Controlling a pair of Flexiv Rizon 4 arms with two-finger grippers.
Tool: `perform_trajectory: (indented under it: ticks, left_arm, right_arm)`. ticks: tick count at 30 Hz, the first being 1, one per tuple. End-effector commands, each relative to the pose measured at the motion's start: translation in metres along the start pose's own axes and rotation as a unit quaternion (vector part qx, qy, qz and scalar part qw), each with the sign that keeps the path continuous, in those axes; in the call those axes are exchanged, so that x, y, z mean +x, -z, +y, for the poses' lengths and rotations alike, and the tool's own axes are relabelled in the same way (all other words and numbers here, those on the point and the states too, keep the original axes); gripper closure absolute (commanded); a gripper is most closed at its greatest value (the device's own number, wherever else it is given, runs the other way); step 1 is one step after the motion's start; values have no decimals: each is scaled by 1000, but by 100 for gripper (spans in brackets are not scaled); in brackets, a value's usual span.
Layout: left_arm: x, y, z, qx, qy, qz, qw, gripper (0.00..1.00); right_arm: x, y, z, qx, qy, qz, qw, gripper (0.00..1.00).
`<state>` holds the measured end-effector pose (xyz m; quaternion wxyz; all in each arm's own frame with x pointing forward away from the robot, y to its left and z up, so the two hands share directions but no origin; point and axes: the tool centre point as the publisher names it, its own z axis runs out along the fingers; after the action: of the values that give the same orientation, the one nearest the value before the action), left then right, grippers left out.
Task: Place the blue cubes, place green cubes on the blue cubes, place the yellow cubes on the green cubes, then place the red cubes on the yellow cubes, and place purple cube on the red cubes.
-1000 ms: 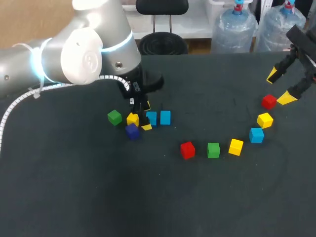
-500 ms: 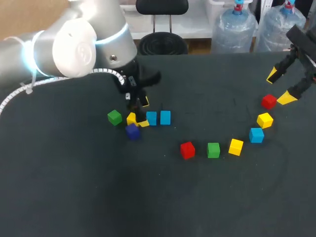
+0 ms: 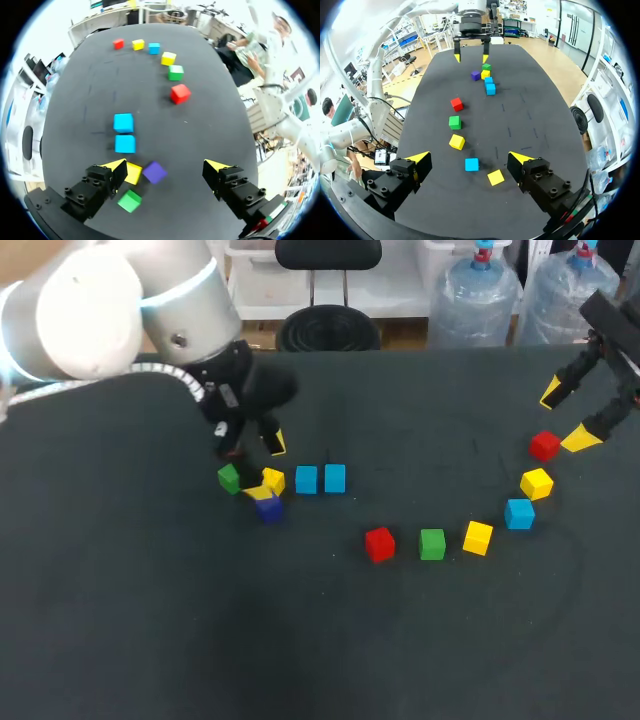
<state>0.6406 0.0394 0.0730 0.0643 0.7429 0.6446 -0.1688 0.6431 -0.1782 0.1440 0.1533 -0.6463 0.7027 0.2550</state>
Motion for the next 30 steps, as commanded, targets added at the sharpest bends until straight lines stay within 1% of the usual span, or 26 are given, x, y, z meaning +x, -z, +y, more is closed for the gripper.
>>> perform_trajectory:
  ticks: [1, 3, 6, 7, 8, 9, 11, 12, 15, 18, 20, 22, 25, 30]
  left_arm:
    - [5, 8, -28, -17, -3, 2, 1000, 0]
    - [7, 13, -33, -24, 8, -4, 1000, 0]
    - [13, 21, -40, -52, 55, -17, 997, 0]
    - [16, 23, -42, -68, 85, -9, 994, 0]
    - [18, 26, -41, -74, 116, -16, 990, 0]
    - [20, 29, -42, -81, 130, -27, 988, 0]
    - [23, 32, -45, -103, 160, -30, 981, 0]
    - [25, 34, -47, -112, 171, -38, 978, 0]
    - [29, 34, -53, -132, 193, -49, 971, 0]
    - [35, 30, -57, -145, 206, -75, 965, 0]
    - [41, 28, -58, -146, 220, -92, 960, 0]
    - [46, 26, -60, -150, 236, -100, 955, 0]
    - [52, 26, -63, -154, 242, -103, 952, 0]
    - [54, 27, -65, -154, 241, -97, 953, 0]
  right_arm:
    - [0, 0, -1, -1, 0, 0, 1000, 0]
    - [0, 0, -1, -1, 0, 0, 1000, 0]
    - [0, 0, -1, -1, 0, 0, 1000, 0]
    - [0, 0, -1, -1, 0, 0, 1000, 0]
    - [0, 0, -1, -1, 0, 0, 1000, 0]
    - [0, 0, -1, -1, 0, 0, 1000, 0]
    - [0, 0, -1, -1, 0, 0, 1000, 0]
    - [0, 0, -1, -1, 0, 0, 1000, 0]
    - [0, 0, -1, -1, 0, 0, 1000, 0]
    - [0, 0, -1, -1, 0, 0, 1000, 0]
    - [0, 0, -1, -1, 0, 0, 1000, 0]
    - [0, 0, -1, -1, 0, 0, 1000, 0]
    - [0, 0, -1, -1, 0, 0, 1000, 0]
    - [0, 0, -1, -1, 0, 0, 1000, 0]
